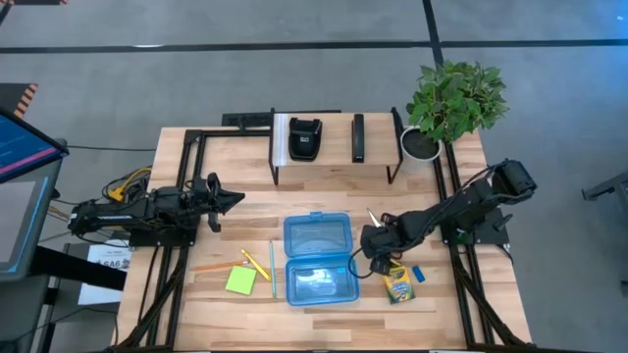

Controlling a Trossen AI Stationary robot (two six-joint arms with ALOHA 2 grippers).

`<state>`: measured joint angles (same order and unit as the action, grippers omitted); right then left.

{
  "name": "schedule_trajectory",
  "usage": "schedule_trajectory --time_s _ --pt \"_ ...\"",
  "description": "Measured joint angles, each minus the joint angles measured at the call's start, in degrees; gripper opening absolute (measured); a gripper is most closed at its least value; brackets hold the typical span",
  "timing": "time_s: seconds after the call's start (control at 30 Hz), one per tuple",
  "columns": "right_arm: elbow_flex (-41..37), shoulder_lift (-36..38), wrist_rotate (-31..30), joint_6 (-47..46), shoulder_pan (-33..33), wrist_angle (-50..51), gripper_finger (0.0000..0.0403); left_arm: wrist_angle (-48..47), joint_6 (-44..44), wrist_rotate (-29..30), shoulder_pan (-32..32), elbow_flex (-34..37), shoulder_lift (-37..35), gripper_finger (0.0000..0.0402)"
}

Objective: Pack school essentials
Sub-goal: Put the right yellow pen into the blue supply box

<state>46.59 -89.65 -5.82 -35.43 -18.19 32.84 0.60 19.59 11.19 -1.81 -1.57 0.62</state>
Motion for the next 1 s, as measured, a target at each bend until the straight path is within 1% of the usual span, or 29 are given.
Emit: schedule_trajectory --time_s 0.27,0.53,0.67,0.9,1.0 --pt "0.4 -4.8 -0.1 1.0 0.0 0.1 0.0155 0.0 2.5 0.0 0.0 0.0 0.1 0.0" --pt "0.3 -5.2 -0.1 1.4 -0.1 0.0 0.0136 -0.1 2.4 0.0 0.0 0.0 0.1 0.0" --pt "0.2 -4.5 -0.1 1.6 -0.1 0.4 0.0107 -0.1 2.4 1.3 0.0 0.0 0.1 0.0" --pt "0.1 -3.3 -0.2 1.9 -0.1 0.9 0.003 0.0 2.7 1.6 0.0 0.0 0.1 0.0" --pt "0.7 -3.2 -0.2 2.4 -0.1 1.8 0.0013 0.0 3.3 1.6 0.0 0.0 0.1 0.0"
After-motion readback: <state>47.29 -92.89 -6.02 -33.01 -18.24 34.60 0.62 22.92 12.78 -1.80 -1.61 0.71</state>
